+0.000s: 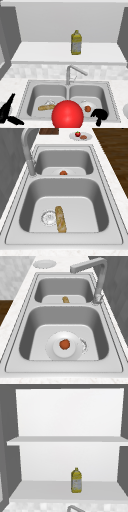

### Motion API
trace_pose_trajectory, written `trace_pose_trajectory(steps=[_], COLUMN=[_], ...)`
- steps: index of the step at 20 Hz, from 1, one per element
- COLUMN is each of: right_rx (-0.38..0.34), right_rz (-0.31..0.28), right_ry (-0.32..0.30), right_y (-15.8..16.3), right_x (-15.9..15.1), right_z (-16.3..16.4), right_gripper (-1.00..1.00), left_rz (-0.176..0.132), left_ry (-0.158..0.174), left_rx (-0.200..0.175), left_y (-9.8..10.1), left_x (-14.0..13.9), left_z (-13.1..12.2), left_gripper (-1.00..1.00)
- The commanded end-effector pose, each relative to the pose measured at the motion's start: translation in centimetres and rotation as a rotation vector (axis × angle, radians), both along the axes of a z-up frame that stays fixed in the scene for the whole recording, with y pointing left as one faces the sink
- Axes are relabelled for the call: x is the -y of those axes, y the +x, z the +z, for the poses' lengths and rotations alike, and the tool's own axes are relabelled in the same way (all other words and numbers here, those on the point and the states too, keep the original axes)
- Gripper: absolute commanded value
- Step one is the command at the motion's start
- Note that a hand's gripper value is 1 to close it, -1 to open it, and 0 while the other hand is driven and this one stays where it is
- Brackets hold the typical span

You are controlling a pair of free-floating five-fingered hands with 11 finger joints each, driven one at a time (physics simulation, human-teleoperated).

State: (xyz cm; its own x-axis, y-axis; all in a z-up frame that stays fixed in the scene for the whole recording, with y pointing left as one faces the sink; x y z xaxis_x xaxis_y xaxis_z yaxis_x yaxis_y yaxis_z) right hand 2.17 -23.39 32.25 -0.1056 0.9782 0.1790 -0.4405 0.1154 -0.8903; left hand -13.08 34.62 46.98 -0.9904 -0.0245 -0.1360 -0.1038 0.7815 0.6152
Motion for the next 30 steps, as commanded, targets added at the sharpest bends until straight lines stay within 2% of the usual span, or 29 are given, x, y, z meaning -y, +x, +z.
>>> trace_pose_trajectory(steps=[1,10,30], right_rx=[0.0,0.0,0.0], right_rz=[0.0,0.0,0.0], right_ry=[0.0,0.0,0.0], right_y=[0.0,0.0,0.0], right_x=[0.0,0.0,0.0], right_z=[0.0,0.0,0.0], right_gripper=[0.0,0.0,0.0], left_rz=[-0.012,-0.002,0.002], left_ry=[0.107,0.157,0.263], left_rx=[-0.005,-0.024,-0.031], left_y=[0.1,0.0,0.0], left_x=[1.1,2.8,5.4], left_z=[1.2,2.3,1.8], left_gripper=[-1.0,-1.0,-1.0])
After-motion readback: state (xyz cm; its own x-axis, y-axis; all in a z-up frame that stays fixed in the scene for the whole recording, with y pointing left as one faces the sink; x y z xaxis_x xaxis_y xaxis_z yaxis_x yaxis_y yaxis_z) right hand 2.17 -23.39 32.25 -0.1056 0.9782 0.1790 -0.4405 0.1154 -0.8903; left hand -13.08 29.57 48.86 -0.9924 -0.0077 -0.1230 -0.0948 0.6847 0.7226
